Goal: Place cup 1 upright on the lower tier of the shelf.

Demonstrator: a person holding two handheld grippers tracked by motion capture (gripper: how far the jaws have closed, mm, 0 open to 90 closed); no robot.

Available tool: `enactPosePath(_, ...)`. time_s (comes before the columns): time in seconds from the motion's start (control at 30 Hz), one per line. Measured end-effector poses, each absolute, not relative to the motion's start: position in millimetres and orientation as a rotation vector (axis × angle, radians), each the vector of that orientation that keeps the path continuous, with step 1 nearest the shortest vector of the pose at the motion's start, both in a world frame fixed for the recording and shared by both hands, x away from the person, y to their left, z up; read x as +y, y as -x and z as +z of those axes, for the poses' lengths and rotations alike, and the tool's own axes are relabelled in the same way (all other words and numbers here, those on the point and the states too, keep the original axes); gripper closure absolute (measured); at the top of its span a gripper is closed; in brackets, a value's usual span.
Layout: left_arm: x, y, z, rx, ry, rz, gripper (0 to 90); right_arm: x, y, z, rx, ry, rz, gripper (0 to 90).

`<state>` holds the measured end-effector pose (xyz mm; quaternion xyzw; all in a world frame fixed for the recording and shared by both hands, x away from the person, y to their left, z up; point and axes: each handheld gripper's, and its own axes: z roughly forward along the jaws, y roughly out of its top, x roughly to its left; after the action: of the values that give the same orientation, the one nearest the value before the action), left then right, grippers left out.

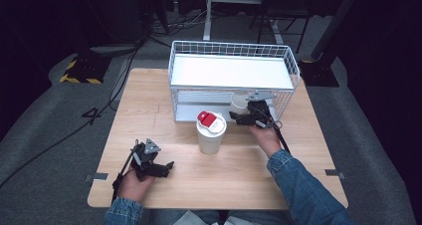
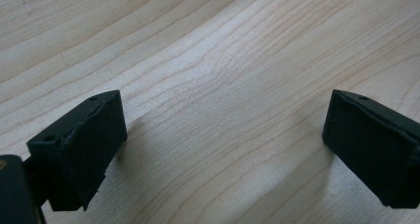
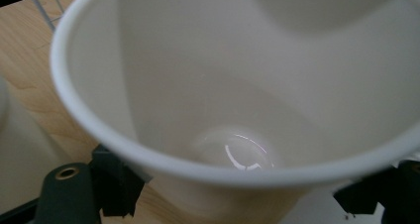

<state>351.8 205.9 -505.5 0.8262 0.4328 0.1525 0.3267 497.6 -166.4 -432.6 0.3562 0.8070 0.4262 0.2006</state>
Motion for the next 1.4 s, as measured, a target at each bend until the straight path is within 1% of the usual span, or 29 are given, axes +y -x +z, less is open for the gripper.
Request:
enactPosePath(0.5,206,-352,-505,1.132,-2.166,0.401,3.9,-165,-513,-451,2.157,-1.021,1.171,22.5)
enactPosePath(1.03,206,-352,-505,1.133,-2.165,0.399,3.9,-157,-512,-458,2.157,-1.022,1.198,22.5)
enactPosePath(1.4,206,-352,-505,1.133,-2.166,0.4,3.9,-154,-521,-469,2.165,-1.054,1.19,22.5)
